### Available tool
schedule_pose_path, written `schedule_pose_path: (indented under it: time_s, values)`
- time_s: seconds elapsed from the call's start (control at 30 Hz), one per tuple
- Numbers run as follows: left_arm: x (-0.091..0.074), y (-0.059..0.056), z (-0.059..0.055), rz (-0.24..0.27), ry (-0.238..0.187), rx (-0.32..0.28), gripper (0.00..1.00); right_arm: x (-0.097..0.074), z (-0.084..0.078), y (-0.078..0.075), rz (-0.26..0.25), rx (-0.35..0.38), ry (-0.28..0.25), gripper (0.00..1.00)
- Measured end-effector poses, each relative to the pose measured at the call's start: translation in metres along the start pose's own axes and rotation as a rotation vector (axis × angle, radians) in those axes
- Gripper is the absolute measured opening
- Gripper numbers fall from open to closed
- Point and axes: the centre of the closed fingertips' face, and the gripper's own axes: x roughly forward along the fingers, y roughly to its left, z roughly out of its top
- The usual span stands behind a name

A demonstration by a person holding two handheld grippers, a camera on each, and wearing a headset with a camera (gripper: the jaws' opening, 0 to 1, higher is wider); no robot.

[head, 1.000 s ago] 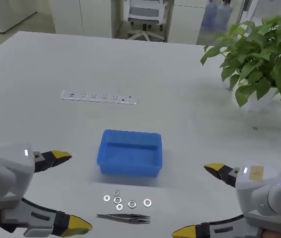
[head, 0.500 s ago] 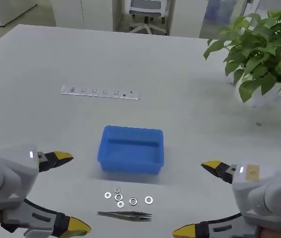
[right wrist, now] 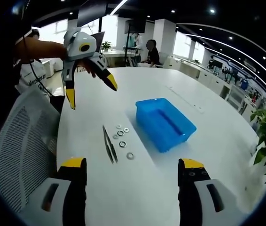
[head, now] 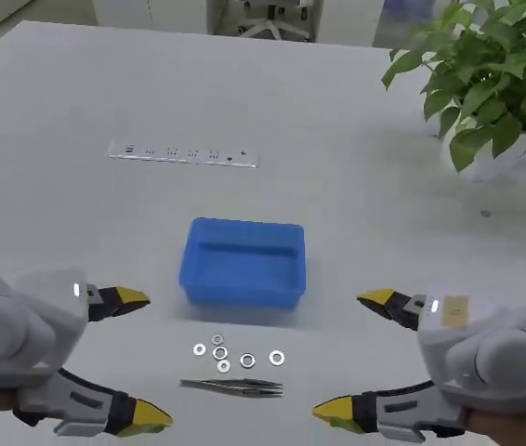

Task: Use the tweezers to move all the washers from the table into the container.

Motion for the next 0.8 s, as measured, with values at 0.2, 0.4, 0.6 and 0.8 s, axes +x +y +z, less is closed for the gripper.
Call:
schedule_pose_path:
  time_s: [0.2,0.4,0.6,0.8]
  values:
    - [0.008,-0.003,-0.004,-0.034,0.011,0.02,0.72,0.011,0.0,0.004,0.027,-0.025,0.004,0.73]
    - [0.016,-0.004,-0.007,-0.065,0.024,0.044,0.61,0.021,-0.003,0.009,0.061,-0.062,0.022,0.63]
    - [0.026,-0.005,-0.013,-0.088,0.051,0.08,0.53,0.032,-0.01,0.016,0.101,-0.096,0.049,0.56]
    - [0.036,-0.003,-0.021,-0.107,0.072,0.095,0.46,0.043,-0.013,0.019,0.126,-0.129,0.072,0.48]
